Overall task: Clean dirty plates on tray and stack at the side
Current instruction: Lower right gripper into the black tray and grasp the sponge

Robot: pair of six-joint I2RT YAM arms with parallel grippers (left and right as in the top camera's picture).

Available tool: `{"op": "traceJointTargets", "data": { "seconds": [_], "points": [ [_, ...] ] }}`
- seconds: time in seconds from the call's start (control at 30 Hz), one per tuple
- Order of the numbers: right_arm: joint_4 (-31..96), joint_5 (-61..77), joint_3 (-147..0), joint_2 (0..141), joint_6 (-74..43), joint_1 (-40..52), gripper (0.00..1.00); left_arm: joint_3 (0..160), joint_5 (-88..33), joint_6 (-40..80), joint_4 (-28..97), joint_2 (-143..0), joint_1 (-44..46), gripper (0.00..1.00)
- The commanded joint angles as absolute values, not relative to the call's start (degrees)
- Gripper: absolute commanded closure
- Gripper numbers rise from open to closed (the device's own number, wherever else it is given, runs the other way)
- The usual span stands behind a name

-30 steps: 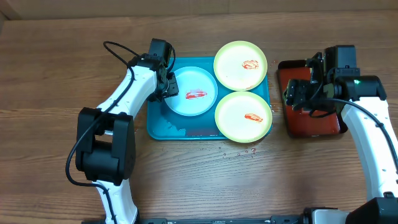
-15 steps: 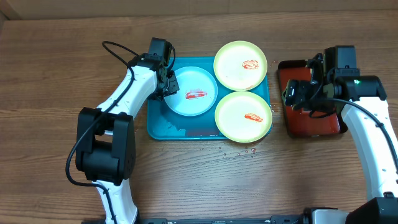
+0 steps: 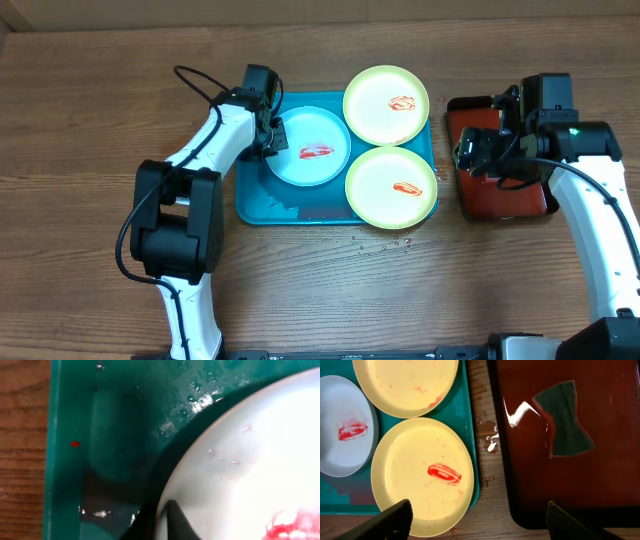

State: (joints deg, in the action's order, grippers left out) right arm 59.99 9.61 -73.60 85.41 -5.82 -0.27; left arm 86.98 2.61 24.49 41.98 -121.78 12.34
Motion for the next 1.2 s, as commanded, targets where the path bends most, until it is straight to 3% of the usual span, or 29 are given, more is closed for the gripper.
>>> {"op": "traceJointTargets", "data": {
  "seconds": [0.0, 0.13, 0.4, 0.6, 0.93, 1.0, 1.17],
  "points": [
    [59.5, 9.2, -75.0, 85.3, -6.0, -0.1, 0.14, 86.4, 3.2, 23.7, 41.4, -125.1, 12.4, 0.96],
    [58.8, 8.7, -75.0, 85.3, -6.0, -0.1, 0.2, 86.4, 3.1, 22.5, 41.9, -125.1, 12.4, 0.96],
    [57.3, 2.6, -75.0, 86.8, -5.7, -4.7, 0.21, 86.4, 3.2, 18.2, 42.0, -125.1, 12.3, 0.96],
    [54.4, 3.5, -75.0, 93.1, 3.7, -6.2, 0.22, 86.4, 2.9, 17.9, 42.1, -125.1, 12.4, 0.96],
    [52.2, -6.8, -75.0, 104.3, 10.7, -6.3, 0.34, 86.4, 3.0, 17.7, 41.9, -125.1, 12.4, 0.96],
    [50.7, -6.6, -75.0, 105.3, 11.0, -6.5, 0.34, 86.4, 3.0, 17.7, 41.9, -125.1, 12.4, 0.96],
    [47.8, -1.1, -75.0, 106.8, 15.2, -7.2, 0.46, 86.4, 3.0, 17.7, 41.3, -125.1, 12.3, 0.96]
  ]
}}
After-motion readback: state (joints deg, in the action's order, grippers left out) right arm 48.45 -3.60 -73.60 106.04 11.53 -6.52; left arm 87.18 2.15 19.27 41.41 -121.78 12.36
